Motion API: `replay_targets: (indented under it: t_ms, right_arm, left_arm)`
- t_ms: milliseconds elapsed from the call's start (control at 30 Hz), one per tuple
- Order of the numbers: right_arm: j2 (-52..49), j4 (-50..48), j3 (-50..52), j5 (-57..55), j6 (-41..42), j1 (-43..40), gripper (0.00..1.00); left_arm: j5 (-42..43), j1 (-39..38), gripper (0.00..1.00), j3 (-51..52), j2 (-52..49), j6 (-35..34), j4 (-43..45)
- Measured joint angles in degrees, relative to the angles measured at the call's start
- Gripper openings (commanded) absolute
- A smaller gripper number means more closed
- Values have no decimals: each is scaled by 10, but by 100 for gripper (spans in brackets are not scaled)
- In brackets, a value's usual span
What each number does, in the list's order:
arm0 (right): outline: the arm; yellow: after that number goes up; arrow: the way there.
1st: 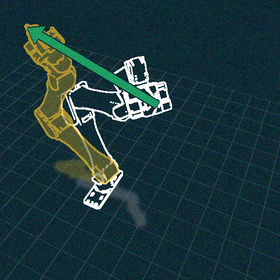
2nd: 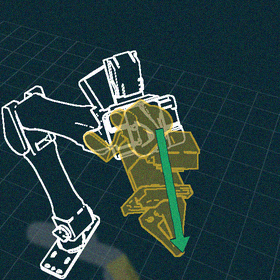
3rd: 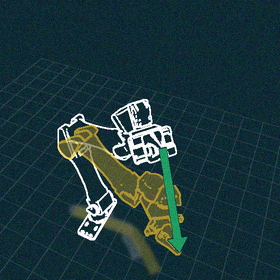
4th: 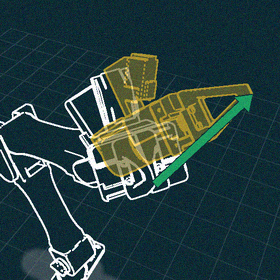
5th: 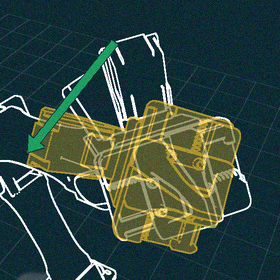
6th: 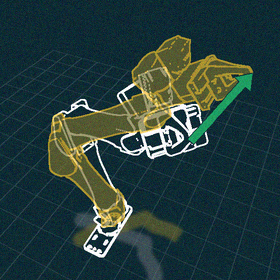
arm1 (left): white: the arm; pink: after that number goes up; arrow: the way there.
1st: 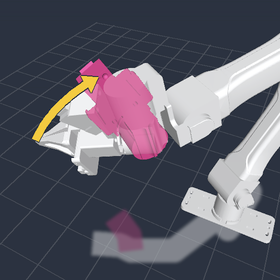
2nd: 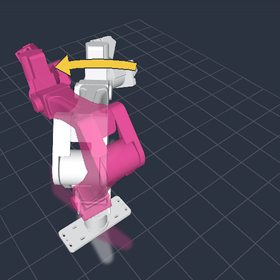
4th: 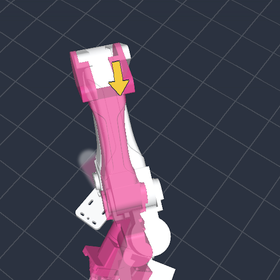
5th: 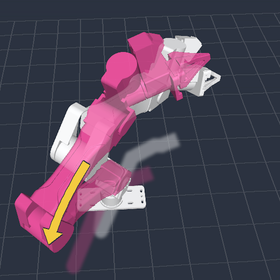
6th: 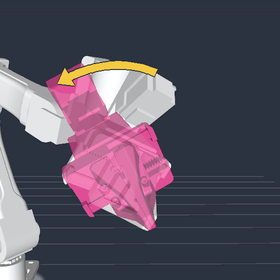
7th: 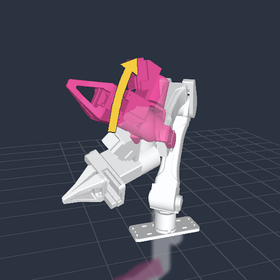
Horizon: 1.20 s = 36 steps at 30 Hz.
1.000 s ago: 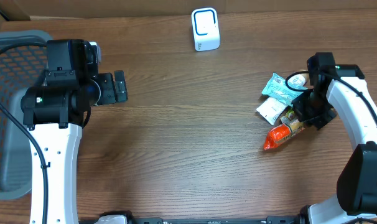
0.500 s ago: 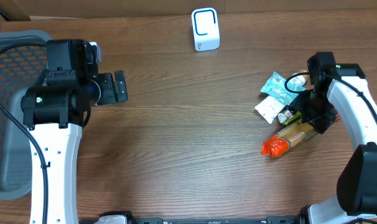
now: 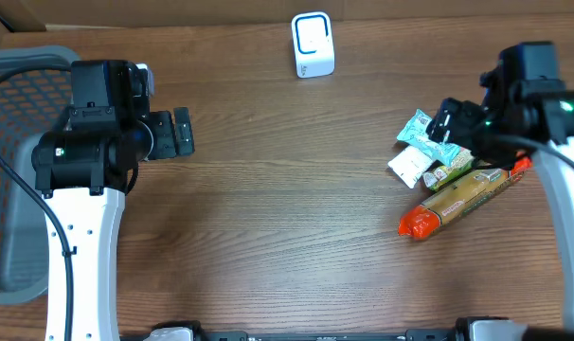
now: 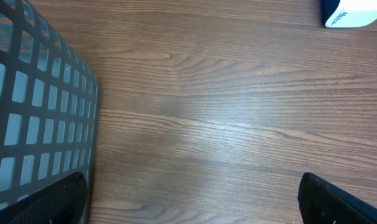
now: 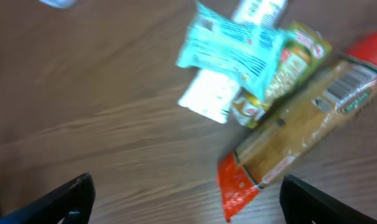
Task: Scan the item barcode
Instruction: 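Carry the spaghetti right and lay it beside the item pile, then open the right gripper and withdraw it from the spaghetti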
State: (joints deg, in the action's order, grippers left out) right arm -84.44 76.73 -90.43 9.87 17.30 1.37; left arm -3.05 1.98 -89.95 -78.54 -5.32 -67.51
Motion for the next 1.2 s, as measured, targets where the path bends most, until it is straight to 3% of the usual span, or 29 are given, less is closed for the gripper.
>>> replay_targets:
  t_ms: [433,1200]
  right_arm:
    - [169,8,-8,30,-22,2,100]
    - [153,8,-8,32,-23,2,100]
  left_arm:
    - [0,0,100,0,0,0,0]
    - [0,0,100,0,0,0,0]
